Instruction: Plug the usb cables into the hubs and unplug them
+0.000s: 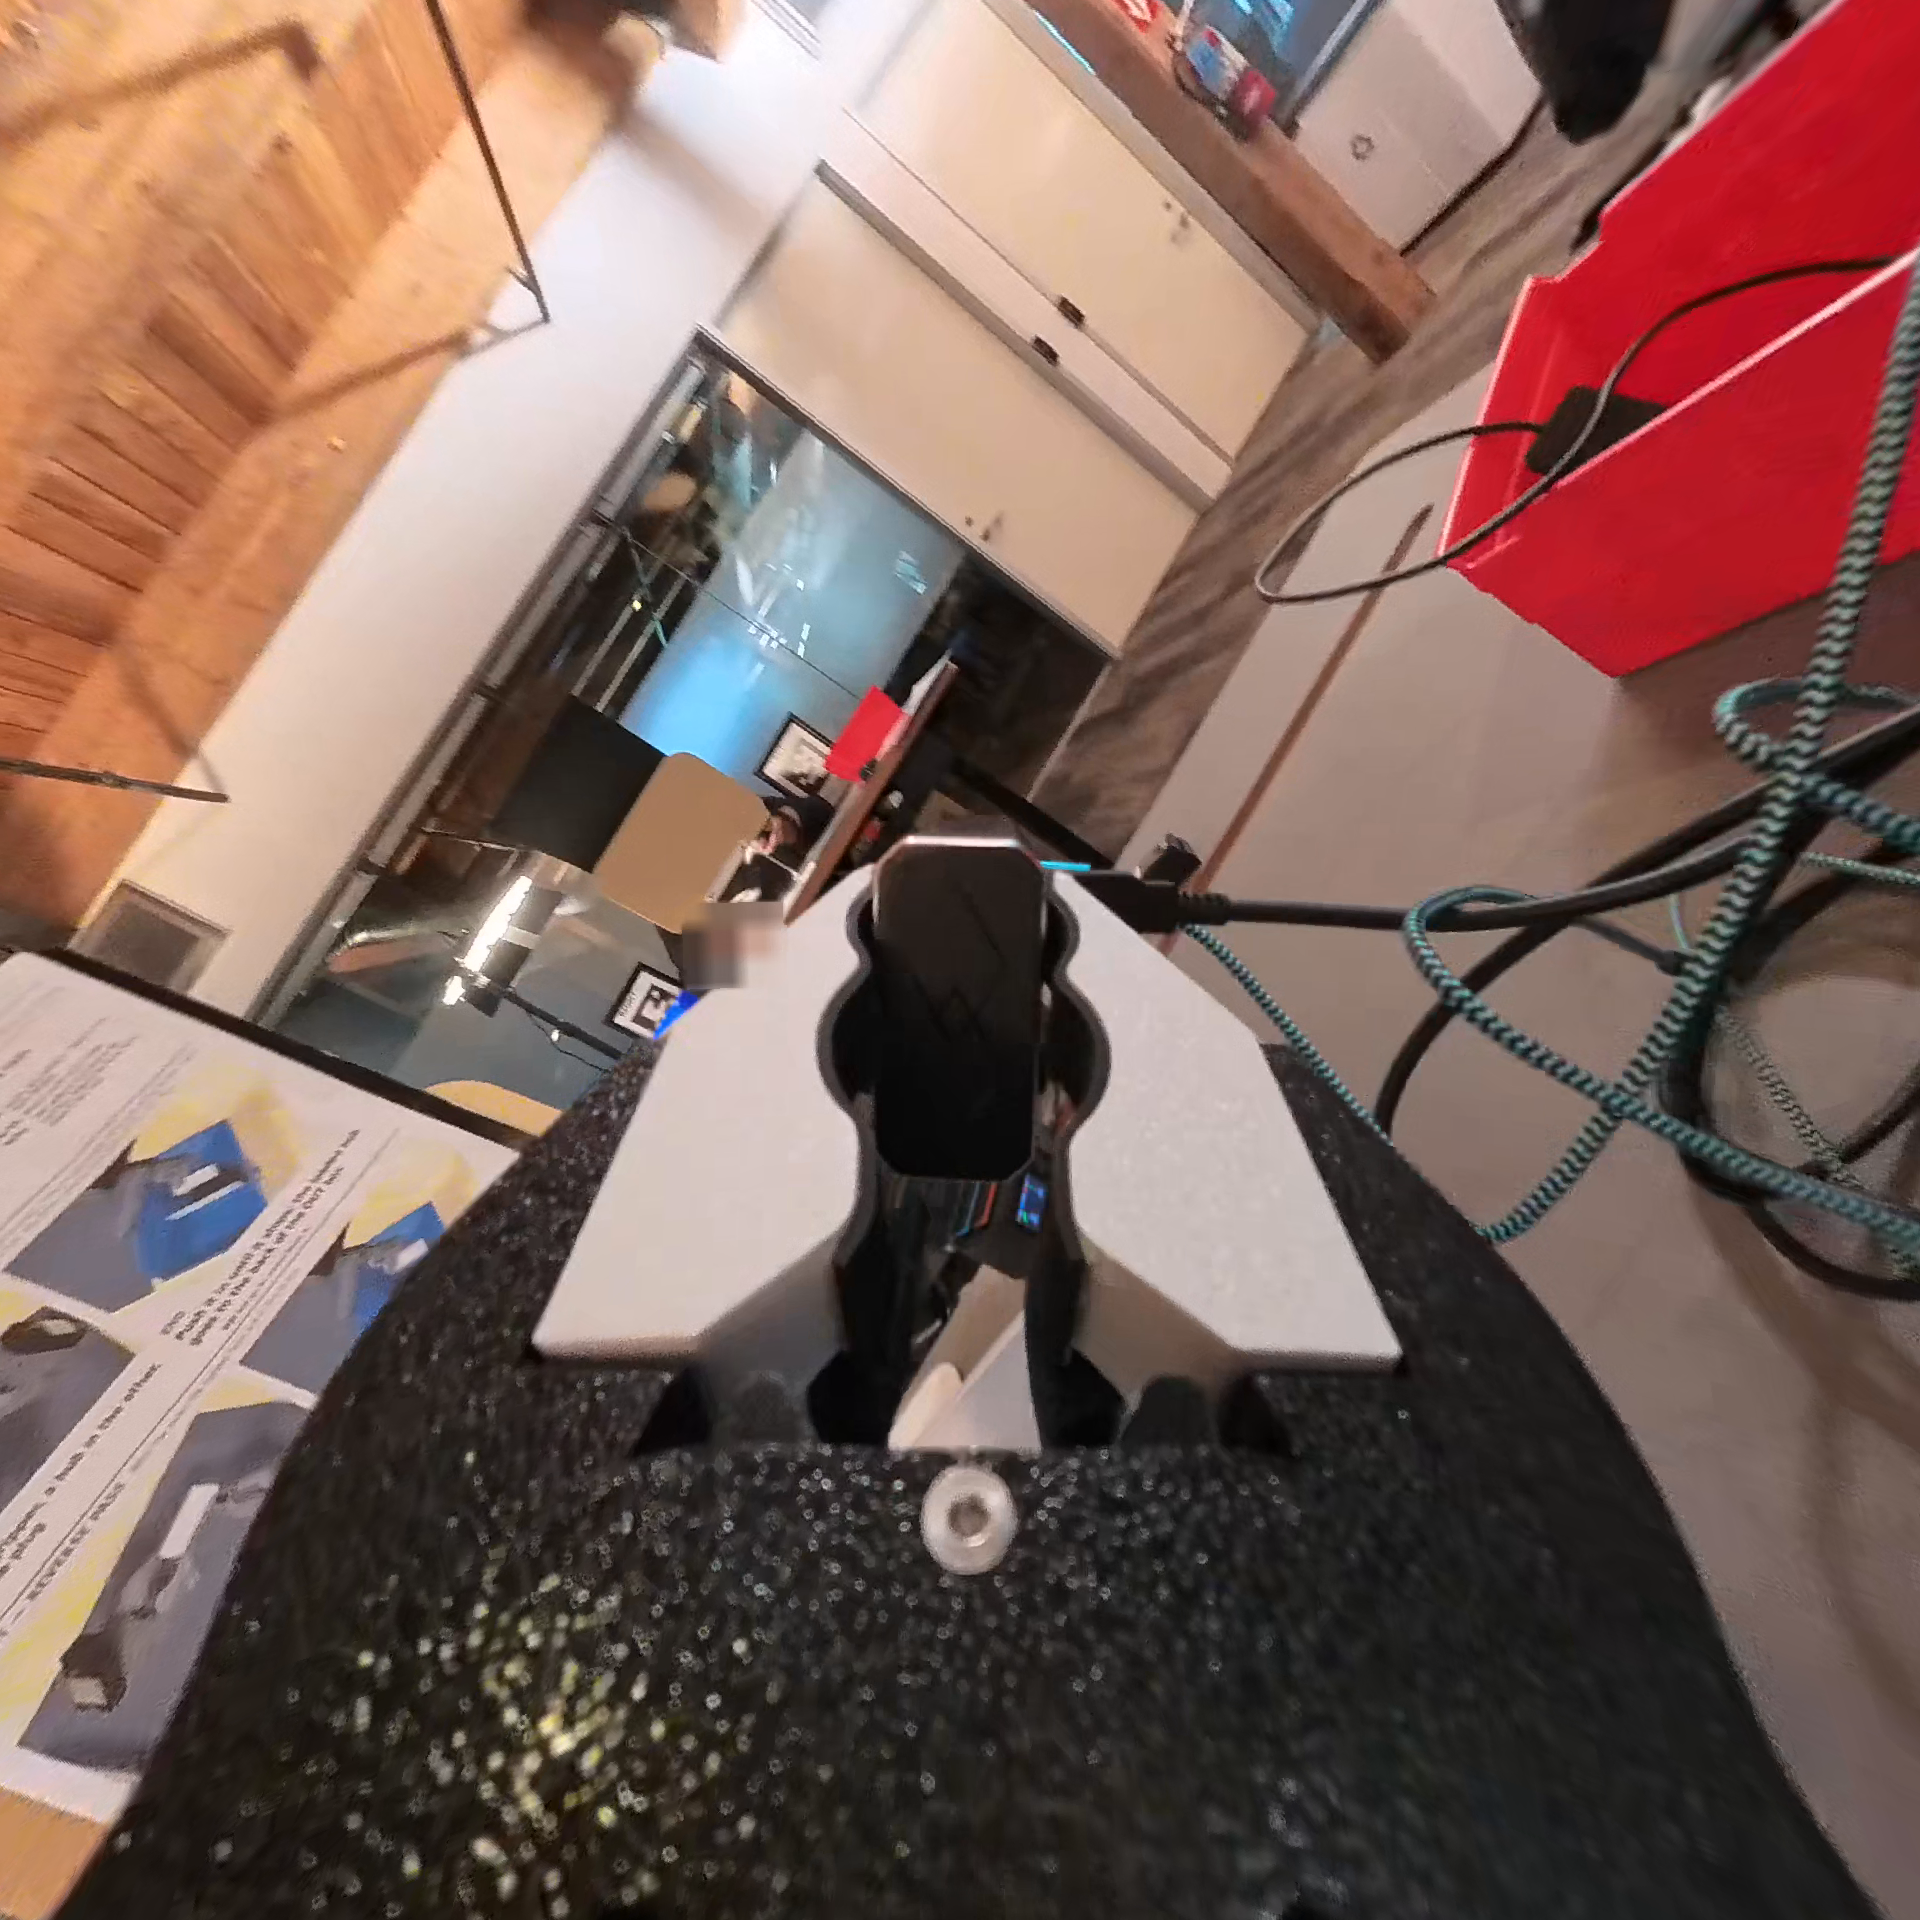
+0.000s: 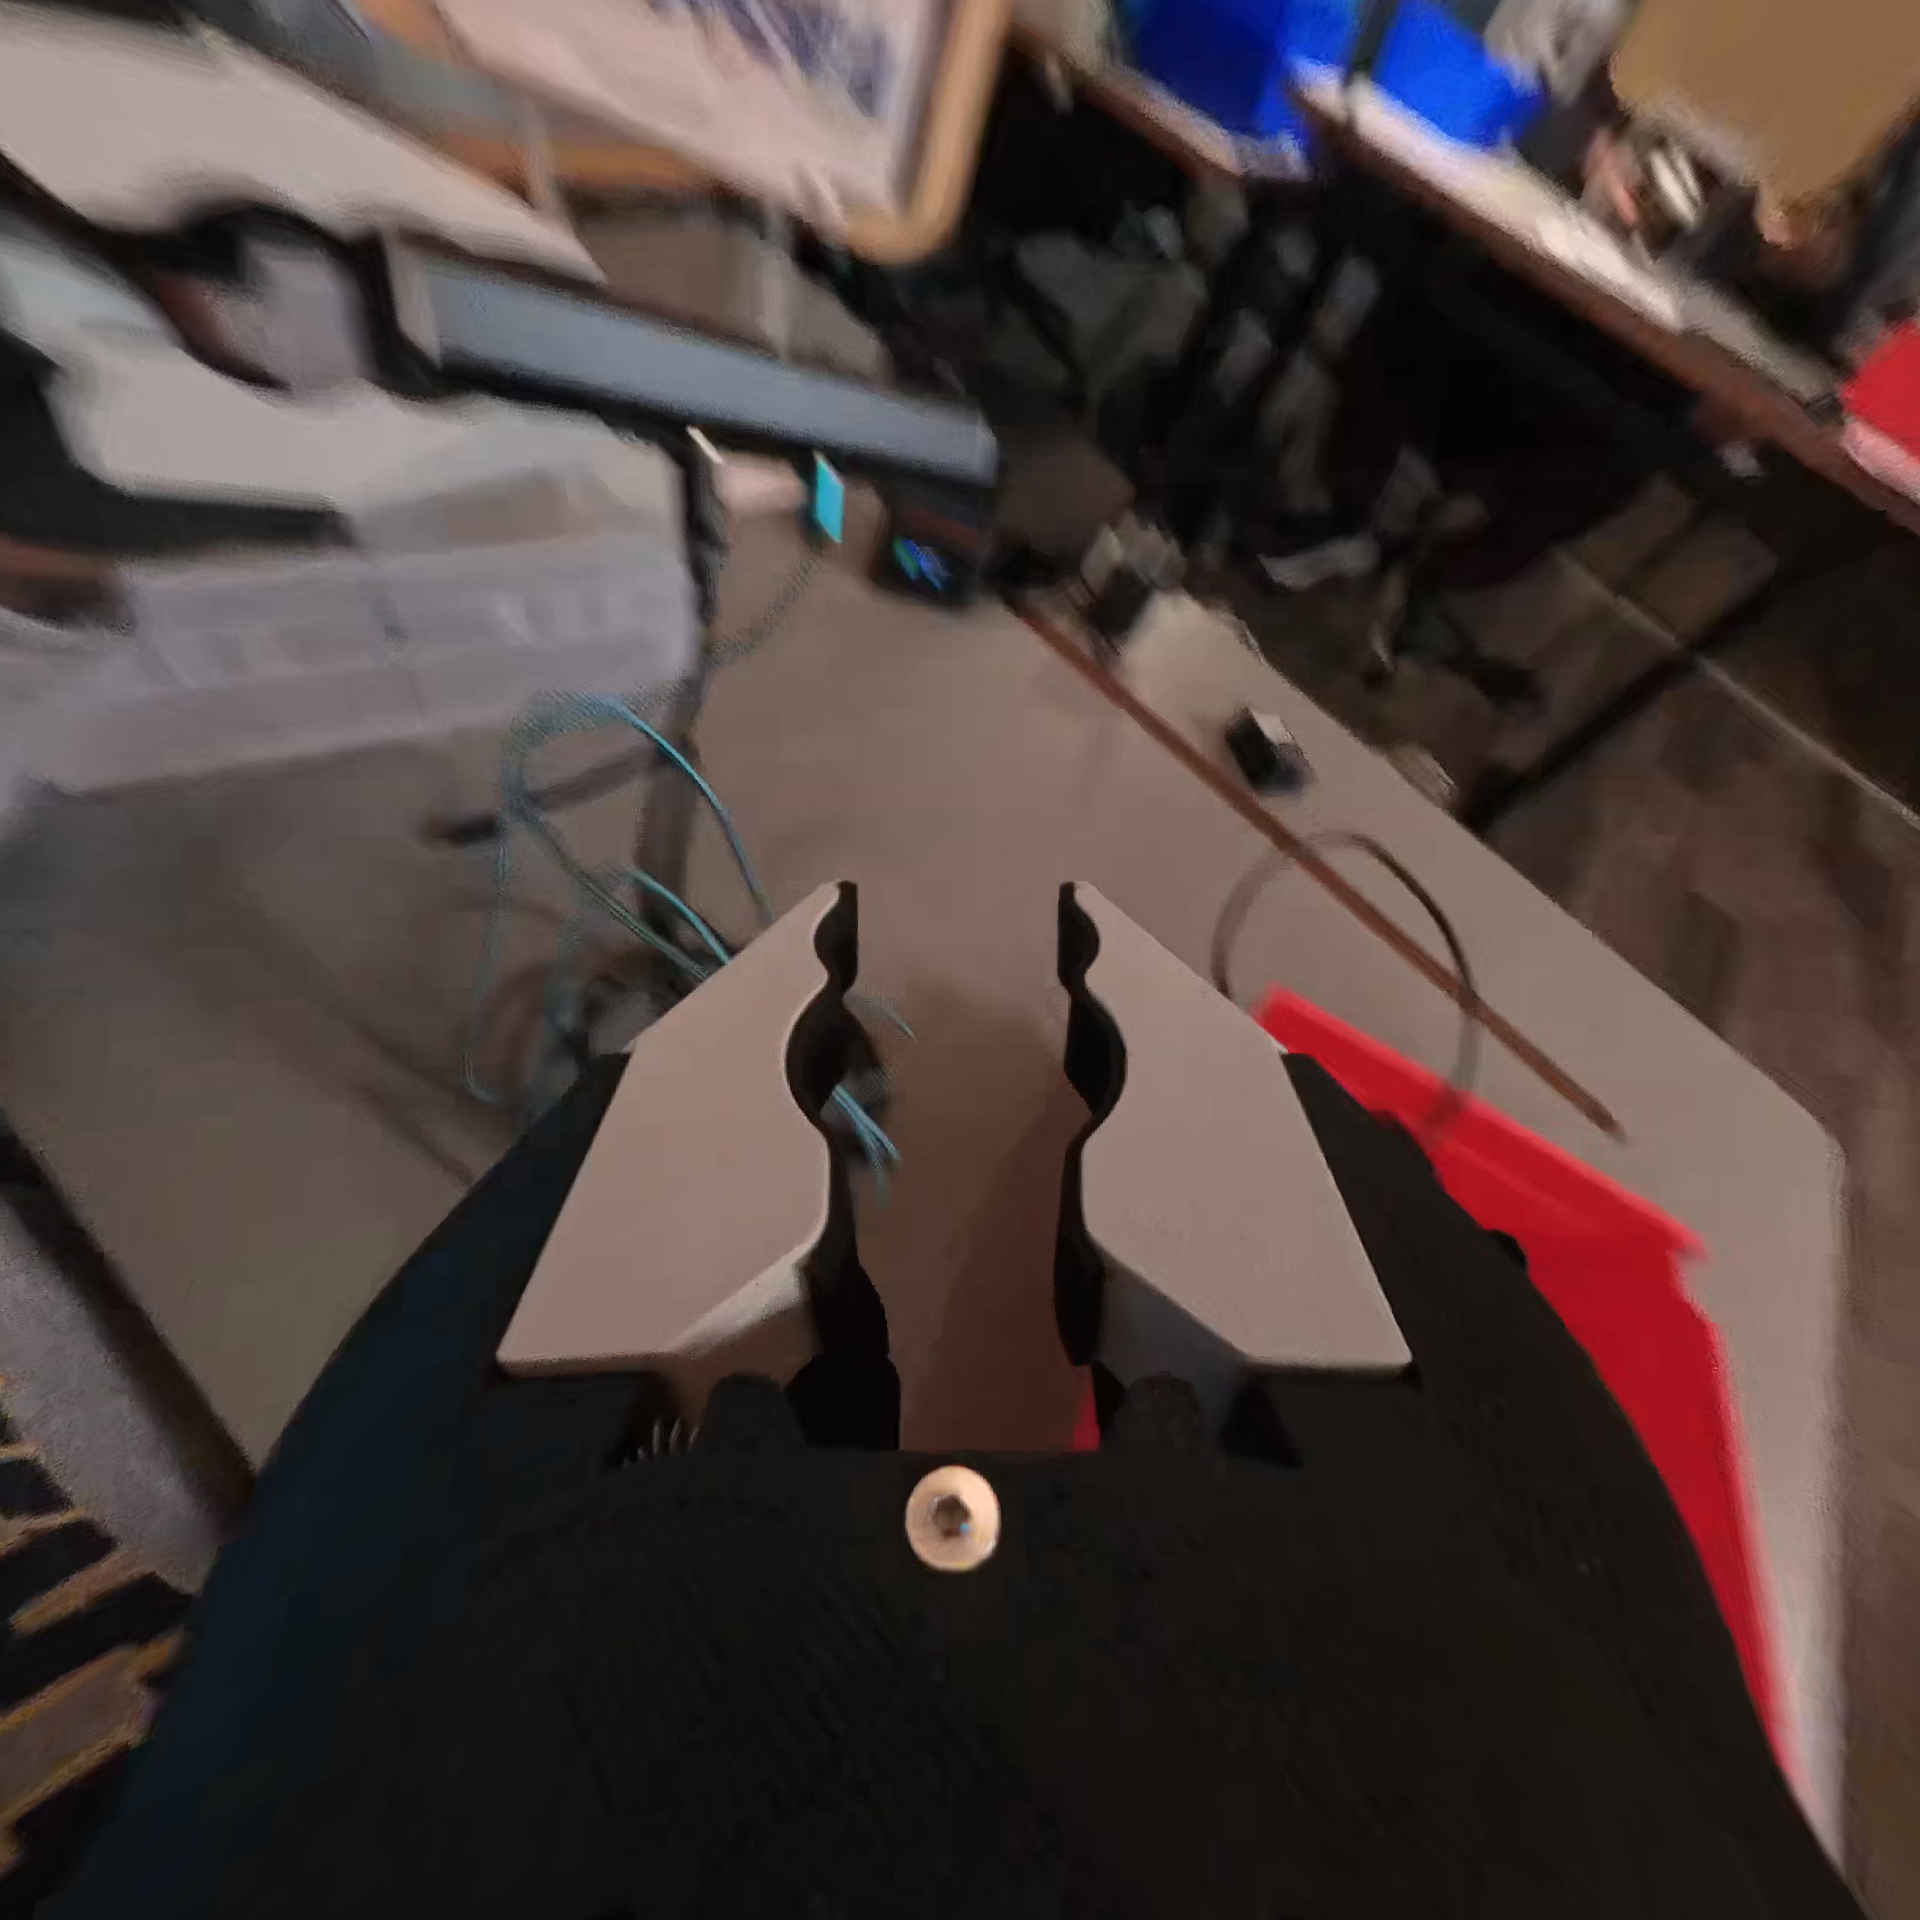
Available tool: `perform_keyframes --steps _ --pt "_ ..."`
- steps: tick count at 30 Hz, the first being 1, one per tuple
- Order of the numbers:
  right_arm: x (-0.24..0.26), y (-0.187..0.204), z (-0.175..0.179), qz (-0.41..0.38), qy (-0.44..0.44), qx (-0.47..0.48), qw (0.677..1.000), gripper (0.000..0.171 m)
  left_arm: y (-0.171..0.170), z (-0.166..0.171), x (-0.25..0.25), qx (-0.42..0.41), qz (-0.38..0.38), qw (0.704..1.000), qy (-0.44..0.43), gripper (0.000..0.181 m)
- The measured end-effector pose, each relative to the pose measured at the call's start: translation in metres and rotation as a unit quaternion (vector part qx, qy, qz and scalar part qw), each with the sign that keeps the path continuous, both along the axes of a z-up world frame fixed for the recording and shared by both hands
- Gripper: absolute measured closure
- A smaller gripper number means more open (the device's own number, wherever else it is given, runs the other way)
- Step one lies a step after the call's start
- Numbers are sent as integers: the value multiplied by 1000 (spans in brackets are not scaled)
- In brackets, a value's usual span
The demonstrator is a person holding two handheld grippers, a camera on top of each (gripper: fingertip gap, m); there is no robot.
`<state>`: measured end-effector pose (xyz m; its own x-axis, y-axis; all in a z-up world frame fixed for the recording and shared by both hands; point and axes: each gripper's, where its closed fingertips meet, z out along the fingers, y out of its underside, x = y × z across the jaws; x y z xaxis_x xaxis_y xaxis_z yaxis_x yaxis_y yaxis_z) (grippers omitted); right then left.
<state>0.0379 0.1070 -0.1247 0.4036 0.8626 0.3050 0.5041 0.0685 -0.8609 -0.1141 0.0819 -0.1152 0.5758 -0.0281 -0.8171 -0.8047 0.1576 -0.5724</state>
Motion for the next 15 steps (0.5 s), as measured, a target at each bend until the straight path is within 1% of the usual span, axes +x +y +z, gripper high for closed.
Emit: perform_keyframes --steps 2,4,6,8,9,11,13,15 --pt "-31 -24 19 106 86 -21 990 135 -4 4 4 19 -20 1000 -15 155" --pt "-65 -37 22 180 141 -58 972 134 -7 7 13 26 -56 997 -37 156" --pt "-93 -32 1 192 122 -91 970 133 -10 7 23 22 -89 994 -54 155" --pt "-109 -21 -21 178 92 -115 973 132 -11 7 30 23 -104 992 -61 155" --pt "-115 -20 -26 180 89 -124 972 134 -11 6 33 25 -107 992 -59 156" --pt "-122 -19 -29 185 99 -131 969 145 -12 4 40 28 -121 991 -54 156" --pt "-124 -19 -29 191 101 -121 969 161 -17 1 49 32 -144 988 -48 156" --pt "-124 -19 -30 192 96 -107 971 164 -16 -1 49 33 -143 988 -40 156"
